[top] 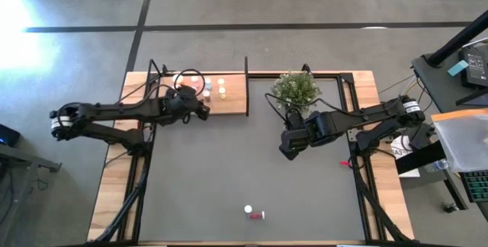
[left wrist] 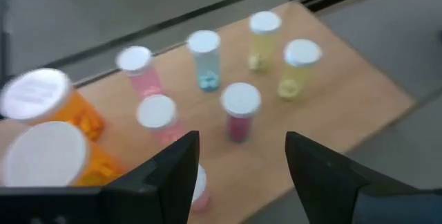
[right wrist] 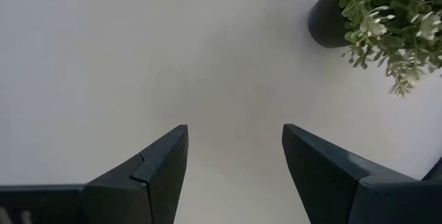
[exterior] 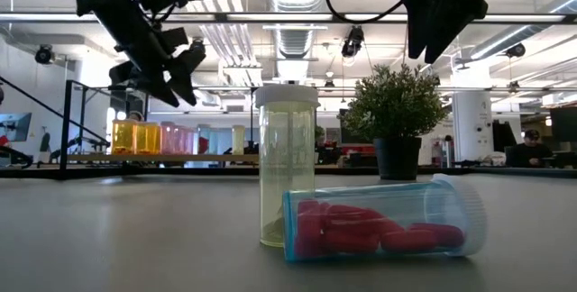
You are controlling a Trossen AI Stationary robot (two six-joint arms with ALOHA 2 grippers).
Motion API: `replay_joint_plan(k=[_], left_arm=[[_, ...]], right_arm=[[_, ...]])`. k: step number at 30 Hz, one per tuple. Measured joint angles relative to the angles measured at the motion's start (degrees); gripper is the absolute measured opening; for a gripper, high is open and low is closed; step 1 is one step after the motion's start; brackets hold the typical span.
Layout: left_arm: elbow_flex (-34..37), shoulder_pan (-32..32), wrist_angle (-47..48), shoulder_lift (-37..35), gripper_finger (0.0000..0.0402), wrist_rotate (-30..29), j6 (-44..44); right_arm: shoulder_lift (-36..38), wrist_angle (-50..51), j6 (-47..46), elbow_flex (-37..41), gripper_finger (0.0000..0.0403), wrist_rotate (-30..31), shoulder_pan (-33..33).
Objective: Pick and place medicine bottles onto shelf by color
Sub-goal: Put the small yellow pill bottle on the shelf aligned with the other small yellow pill bottles
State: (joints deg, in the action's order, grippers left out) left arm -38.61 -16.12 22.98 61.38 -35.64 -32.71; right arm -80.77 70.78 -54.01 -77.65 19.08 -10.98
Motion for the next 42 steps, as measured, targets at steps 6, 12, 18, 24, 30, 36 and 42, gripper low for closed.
replay_joint_plan(k=[6,12,18,24,30,36,42], left_arm=[[0.0,0.1,-4.7,-3.8,0.0199,8.3,0.2],[0.0,3.2,-13.9,-6.0,0.0199,16.0,0.6],[0.0,10.7,-25.5,-5.5,0.0199,16.5,1.9],[-0.2,17.8,-32.0,-4.0,0.0199,15.4,3.2],[-2.6,24.3,-33.1,-2.3,0.0199,15.2,3.1],[-5.5,31.3,-40.8,1.1,0.0199,15.2,6.4],[-7.4,36.7,-45.5,5.8,0.0199,15.2,9.5]], right_arm=[[0.0,-2.8,4.5,0.0,0.0226,-3.0,-0.3],[0.0,-9.8,12.6,0.0,0.0226,-4.2,-1.9],[0.0,-15.1,17.6,0.0,0.0226,-4.6,-5.2],[0.0,-17.5,18.2,0.3,0.0226,-4.5,-9.5],[0.0,-25.3,21.6,2.5,0.0226,-4.4,-13.8],[-0.3,-32.2,25.0,4.2,0.0226,-4.4,-16.5],[-2.0,-33.8,23.3,4.3,0.0226,-4.1,-18.5]])
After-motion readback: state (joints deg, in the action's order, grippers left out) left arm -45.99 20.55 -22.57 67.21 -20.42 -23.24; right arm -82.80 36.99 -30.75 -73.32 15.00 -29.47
